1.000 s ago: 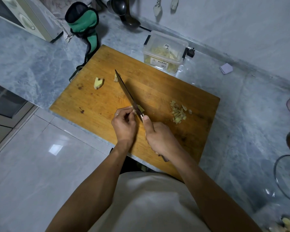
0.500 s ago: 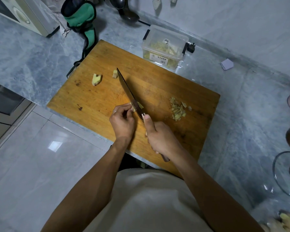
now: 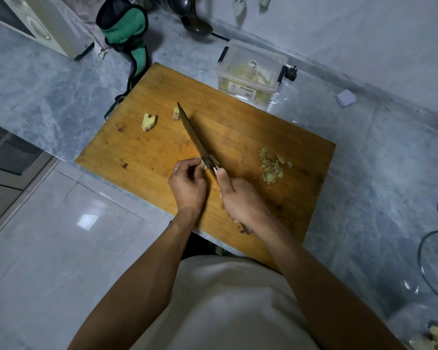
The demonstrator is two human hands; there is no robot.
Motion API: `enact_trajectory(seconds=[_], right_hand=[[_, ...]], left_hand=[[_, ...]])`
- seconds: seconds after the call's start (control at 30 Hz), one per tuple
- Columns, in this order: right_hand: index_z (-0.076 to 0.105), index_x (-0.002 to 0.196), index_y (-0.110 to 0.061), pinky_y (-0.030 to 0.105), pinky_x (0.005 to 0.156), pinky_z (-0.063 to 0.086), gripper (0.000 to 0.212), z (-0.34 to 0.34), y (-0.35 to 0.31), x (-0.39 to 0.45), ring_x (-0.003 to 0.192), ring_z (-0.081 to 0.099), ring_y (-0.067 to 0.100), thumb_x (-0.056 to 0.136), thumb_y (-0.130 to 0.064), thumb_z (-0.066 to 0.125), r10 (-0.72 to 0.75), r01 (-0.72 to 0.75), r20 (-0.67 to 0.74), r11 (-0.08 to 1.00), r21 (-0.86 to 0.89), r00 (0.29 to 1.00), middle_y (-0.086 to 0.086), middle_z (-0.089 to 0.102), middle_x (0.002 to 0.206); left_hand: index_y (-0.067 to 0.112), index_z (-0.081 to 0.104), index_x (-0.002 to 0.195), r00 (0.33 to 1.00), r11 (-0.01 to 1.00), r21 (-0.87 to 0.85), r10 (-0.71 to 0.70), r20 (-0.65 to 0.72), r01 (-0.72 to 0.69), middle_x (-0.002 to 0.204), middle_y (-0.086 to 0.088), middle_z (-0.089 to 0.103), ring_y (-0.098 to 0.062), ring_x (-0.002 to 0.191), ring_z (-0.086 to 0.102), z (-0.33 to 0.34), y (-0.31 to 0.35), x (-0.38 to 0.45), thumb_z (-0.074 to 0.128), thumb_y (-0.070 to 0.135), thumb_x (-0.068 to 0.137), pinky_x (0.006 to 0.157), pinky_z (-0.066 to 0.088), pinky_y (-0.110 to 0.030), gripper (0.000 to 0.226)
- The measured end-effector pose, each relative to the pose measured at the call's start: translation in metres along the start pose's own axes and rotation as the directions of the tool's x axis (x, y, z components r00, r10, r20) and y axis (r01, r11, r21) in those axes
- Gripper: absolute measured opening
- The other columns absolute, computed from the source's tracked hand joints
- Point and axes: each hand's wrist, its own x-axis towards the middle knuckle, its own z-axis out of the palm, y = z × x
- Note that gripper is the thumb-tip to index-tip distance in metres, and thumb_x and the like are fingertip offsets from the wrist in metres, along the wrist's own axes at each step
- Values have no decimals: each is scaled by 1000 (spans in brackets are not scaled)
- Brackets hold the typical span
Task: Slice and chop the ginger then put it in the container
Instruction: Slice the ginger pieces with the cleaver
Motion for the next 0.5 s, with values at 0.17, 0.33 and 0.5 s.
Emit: enact_trajectory(seconds=[0.17,0.33,0.5], right_hand=[[57,72,-10,27,45,39,70,-9,-1,-9,41,48,13,103,-63,23,-4,4,-8,999,49,1000,8,58,60],[54,68,-12,25,43,40,68,-11,-3,-15,36,46,7,104,-61,24,-21,20,13,998,51,1000,1,53,53],[50,63,-14,37,54,40,68,-8,-4,-18,42,44,13,104,-61,23,-31,30,25,999,44,999,0,49,51]], left_hand=[[8,73,95,1000,1000,6,6,-13,-6,95,0,67,-11,90,64,0,1,0,69,2,86,83,48,-14,11],[8,74,93,1000,1000,-10,14,-14,-14,95,2,66,-15,92,67,0,1,-1,68,-1,84,86,53,-24,14],[7,74,90,1000,1000,-20,14,-20,-14,93,1,67,-13,92,67,1,1,-1,68,-3,83,85,54,-24,13]])
